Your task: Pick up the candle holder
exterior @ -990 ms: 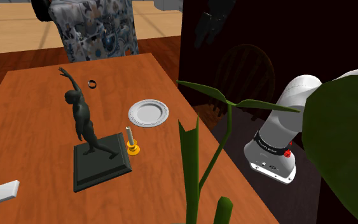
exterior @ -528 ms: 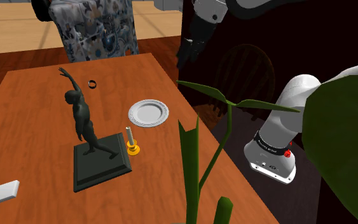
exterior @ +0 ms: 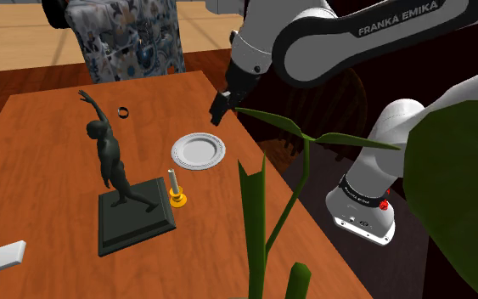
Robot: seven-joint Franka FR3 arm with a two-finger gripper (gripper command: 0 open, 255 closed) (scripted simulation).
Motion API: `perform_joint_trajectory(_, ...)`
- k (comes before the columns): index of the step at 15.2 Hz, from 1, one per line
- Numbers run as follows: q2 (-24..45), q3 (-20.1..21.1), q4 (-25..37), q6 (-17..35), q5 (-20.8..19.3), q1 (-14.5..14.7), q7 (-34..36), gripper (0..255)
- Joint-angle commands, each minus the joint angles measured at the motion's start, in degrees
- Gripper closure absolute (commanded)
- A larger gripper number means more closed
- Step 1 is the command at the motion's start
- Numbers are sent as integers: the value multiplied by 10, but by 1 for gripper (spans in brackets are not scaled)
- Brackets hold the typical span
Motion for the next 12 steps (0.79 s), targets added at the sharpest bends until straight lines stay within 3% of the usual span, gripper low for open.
perform_joint_trajectory(1, 37, 33, 1, 47, -4, -2, 23, 0)
perform_joint_trajectory(5, 114, 104, 12, 129, -40, -25, 79, 0)
perform_joint_trajectory(8, 177, 172, 29, 185, -102, -69, 145, 0)
perform_joint_trajectory(10, 224, 231, 46, 217, -176, -118, 213, 0)
perform_joint_trajectory(12, 278, 303, 70, 237, -299, -187, 315, 0)
